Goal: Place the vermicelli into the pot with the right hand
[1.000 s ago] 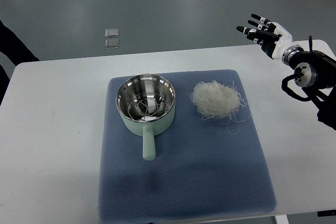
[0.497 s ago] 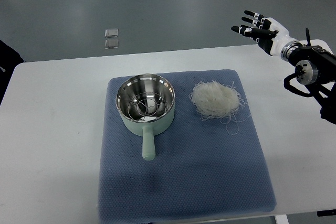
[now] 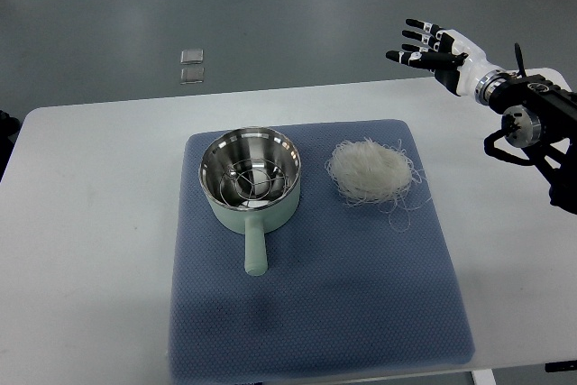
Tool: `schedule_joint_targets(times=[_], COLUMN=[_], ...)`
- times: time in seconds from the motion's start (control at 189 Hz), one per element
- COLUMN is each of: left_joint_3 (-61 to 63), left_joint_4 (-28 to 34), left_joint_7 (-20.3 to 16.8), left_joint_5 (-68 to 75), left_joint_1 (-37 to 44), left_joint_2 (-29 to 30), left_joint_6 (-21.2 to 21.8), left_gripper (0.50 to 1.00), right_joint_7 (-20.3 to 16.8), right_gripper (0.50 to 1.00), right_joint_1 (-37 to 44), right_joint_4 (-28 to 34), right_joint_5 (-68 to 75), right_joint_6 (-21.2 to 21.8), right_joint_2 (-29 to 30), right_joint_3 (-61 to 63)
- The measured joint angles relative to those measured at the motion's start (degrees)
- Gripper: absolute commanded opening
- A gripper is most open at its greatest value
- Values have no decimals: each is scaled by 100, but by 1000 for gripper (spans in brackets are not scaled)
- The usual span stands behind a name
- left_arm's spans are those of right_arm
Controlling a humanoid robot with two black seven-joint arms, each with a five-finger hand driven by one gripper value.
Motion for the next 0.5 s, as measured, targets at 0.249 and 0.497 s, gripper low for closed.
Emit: schedule_joint_targets(times=[0.249,0.497], left_joint_3=[0,0], left_joint_4=[2,-1], left_joint_7=[11,12], left_joint_5=[1,5], left_joint_1=[0,-7], left_joint_2=[0,0], left_joint_6=[4,5], left_gripper=[1000,1000], right_joint_7=[118,170], right_gripper=[919,919], right_joint_1=[342,866], right_joint_4=[758,1519], right_joint_5=[-1992,-2960], right_joint_6=[767,890], right_joint_2=[-627,-971], right_joint_3=[-1084,-2385])
